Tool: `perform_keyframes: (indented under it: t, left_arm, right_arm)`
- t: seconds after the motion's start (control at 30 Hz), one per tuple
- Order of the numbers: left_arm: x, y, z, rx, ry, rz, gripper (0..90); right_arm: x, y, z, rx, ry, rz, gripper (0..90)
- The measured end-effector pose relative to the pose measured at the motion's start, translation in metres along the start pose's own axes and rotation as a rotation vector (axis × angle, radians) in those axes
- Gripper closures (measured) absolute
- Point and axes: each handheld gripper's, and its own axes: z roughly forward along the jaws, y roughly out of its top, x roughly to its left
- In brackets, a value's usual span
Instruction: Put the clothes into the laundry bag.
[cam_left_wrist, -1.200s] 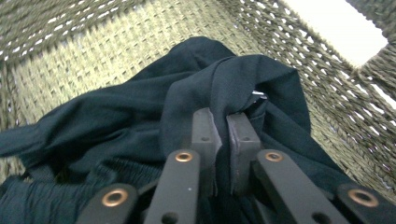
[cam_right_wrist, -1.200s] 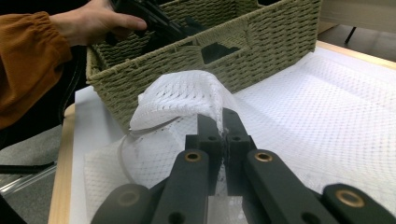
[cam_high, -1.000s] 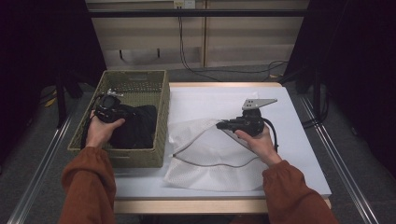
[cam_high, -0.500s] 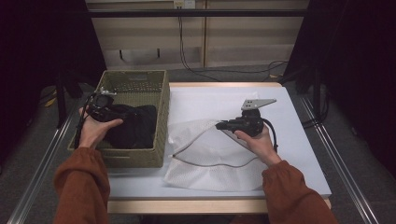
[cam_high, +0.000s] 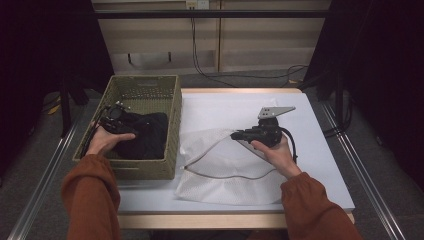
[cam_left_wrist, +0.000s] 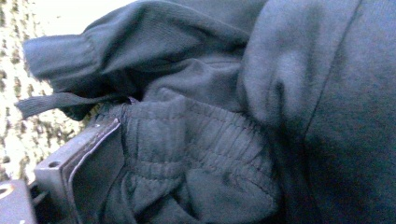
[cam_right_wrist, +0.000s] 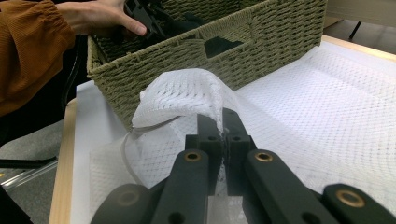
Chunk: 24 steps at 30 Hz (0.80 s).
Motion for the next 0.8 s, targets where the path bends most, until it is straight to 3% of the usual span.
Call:
perform_keyframes:
  t: [0.13,0.17,0.2,0.27,0.3,0.37,0.4,0.53,0.57,0.63,0.73,0.8]
  left_arm:
    - [-0.003,0.001,0.004,0.033,-0.035,0.035,2.9]
    - [-0.006,0.001,0.006,0.024,-0.051,0.016,3.1]
    - [-0.006,0.002,0.005,0.036,-0.072,0.037,3.8]
    - [-0.007,0.002,0.007,0.036,-0.072,0.061,3.7]
    - [-0.009,0.002,0.007,0.026,-0.078,0.047,3.1]
    - [-0.009,0.004,0.007,0.035,-0.091,0.068,3.1]
    - [-0.013,0.004,0.008,0.031,-0.100,0.050,2.6]
    - [-0.016,0.006,0.011,0.043,-0.100,0.071,0.0]
    - [-0.020,0.008,0.014,0.046,-0.072,0.058,0.0]
    - [-0.025,0.009,0.020,0.062,-0.025,0.076,0.0]
    - [-0.031,0.008,0.025,0.102,0.039,0.143,0.0]
    - [-0.031,0.008,0.026,0.100,0.045,0.139,0.0]
  right_arm:
    - [-0.001,0.000,0.000,0.001,0.001,0.002,88.6]
    - [-0.001,0.000,0.000,0.000,0.001,0.001,88.6]
    - [-0.002,0.000,0.000,-0.001,0.001,0.001,88.6]
    - [-0.002,0.000,0.000,-0.001,0.001,0.001,88.6]
    - [-0.002,0.000,0.000,-0.001,0.001,0.001,88.6]
    - [-0.002,0.000,0.001,0.003,0.000,0.000,88.6]
    - [-0.002,0.000,0.001,0.007,-0.002,0.001,88.6]
    - [-0.002,-0.001,0.002,0.008,-0.002,0.002,88.6]
    - [-0.002,-0.001,0.003,0.011,0.001,0.001,88.6]
    - [-0.002,-0.001,0.004,0.012,0.001,0.002,88.6]
    - [-0.001,-0.001,0.003,0.013,-0.001,0.000,88.5]
    - [-0.001,-0.002,0.003,0.014,-0.003,-0.001,88.5]
